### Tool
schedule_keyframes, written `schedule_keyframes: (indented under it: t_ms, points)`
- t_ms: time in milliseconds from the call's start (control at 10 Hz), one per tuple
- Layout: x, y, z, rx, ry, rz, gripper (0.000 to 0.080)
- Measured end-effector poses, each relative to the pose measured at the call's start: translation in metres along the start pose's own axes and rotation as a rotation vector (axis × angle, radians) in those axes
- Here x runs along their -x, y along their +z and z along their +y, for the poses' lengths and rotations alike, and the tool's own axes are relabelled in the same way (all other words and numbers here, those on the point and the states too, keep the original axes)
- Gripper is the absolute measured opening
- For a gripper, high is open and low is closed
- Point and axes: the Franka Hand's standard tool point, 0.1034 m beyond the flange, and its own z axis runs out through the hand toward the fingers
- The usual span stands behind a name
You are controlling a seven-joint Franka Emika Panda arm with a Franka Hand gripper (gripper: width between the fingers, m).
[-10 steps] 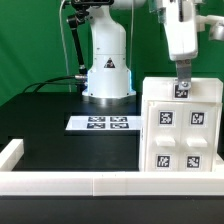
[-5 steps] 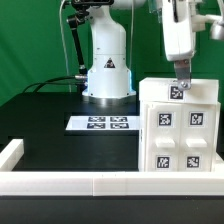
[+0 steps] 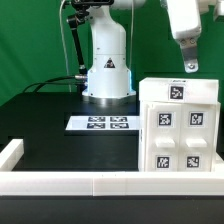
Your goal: Assemble cabinet
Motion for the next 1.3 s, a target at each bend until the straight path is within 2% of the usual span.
schedule_keyframes:
  t_ms: [100, 300, 600, 900, 1300]
  points:
    - [0.0003, 0.0004, 0.0003, 0.001, -0.013, 0.000, 0.0797]
    - [0.0003, 0.0017, 0.0006, 0.035, -0.316, 0.020, 0.0797]
    - [0.0035, 0.0006, -0.0054, 0.032, -0.668, 0.016, 0.0797]
    - [0.0087, -0.0004, -0.0062, 0.057, -1.044, 0.036, 0.0797]
    - [0.0073, -0.0006, -0.0069, 0.062, -1.304, 0.031, 0.0797]
